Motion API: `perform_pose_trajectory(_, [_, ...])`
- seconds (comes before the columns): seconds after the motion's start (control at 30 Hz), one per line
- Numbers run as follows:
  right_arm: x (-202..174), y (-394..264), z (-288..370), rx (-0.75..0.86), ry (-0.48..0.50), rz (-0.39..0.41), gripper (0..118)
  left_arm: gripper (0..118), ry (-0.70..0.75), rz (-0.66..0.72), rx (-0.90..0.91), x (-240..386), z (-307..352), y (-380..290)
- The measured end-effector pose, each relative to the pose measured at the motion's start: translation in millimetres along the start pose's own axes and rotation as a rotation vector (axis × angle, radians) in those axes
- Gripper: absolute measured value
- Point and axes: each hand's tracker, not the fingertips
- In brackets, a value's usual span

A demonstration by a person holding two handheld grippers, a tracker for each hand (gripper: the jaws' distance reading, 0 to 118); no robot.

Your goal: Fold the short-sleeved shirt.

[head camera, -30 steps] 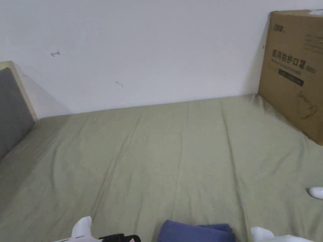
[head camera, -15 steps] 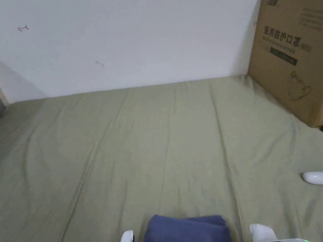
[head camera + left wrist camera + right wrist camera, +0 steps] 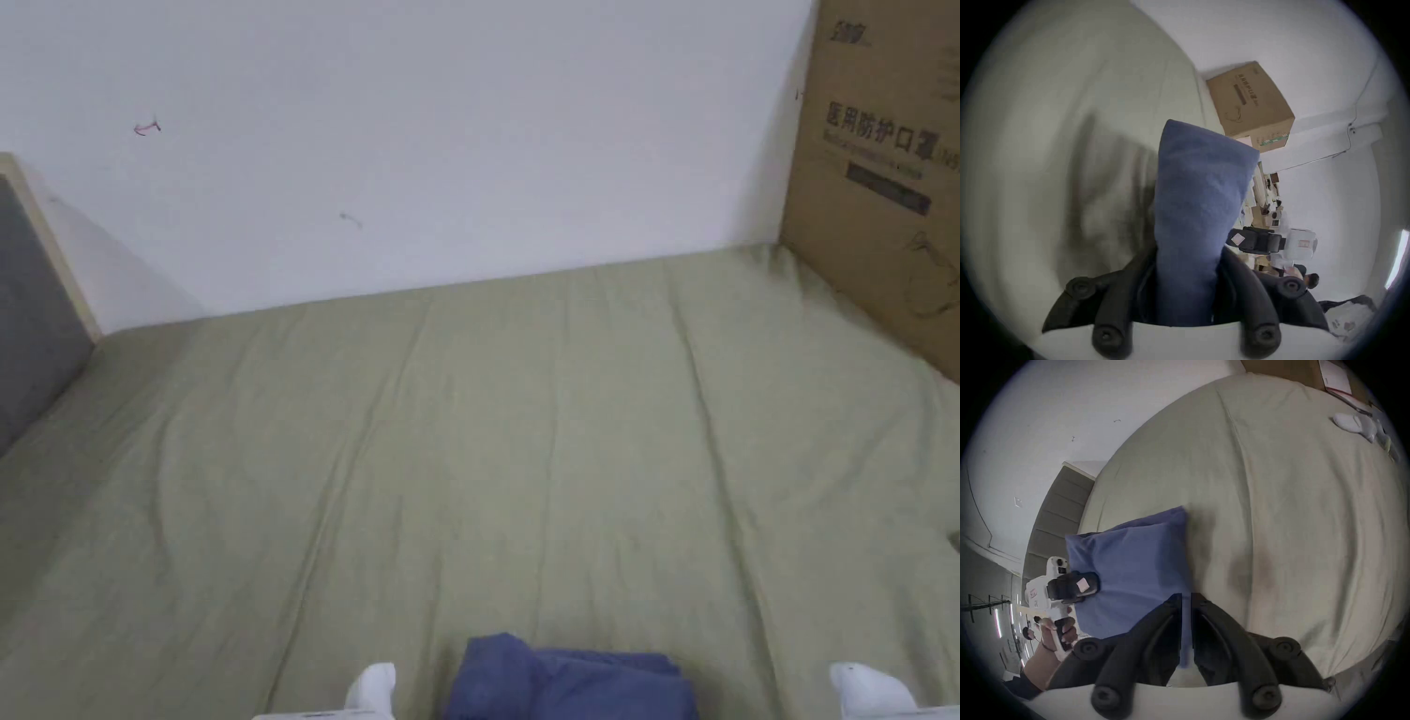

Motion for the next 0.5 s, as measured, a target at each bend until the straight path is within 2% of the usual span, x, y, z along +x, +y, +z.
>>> perform_pose_trajectory(0.13, [-15.8,-11.1,18.2,0.009,0.009,0.031,8,18,0.168,-0.005,0.058,-23.1,88.9,15.8])
perform_pose_trajectory(0.27, [-28.9,-14.9,27.4,-0.002,-0.034,0.084,8,19,0.364,0.007,0.077,-56.0,183.9,37.7])
perform_pose_trajectory(0.33, [-31.8,-13.4,29.8,0.000,-0.045,0.087,8,19,0.417,0.036,0.087,-64.6,219.6,47.3])
perform_pose_trajectory(0.43, [-36.5,-8.5,31.7,0.008,-0.061,0.075,8,19,0.573,0.005,0.108,-76.5,268.2,61.0])
perform_pose_trajectory(0.5, [-40.5,-6.6,33.6,0.014,-0.066,0.074,8,29,0.681,0.024,0.127,-85.8,296.6,65.4])
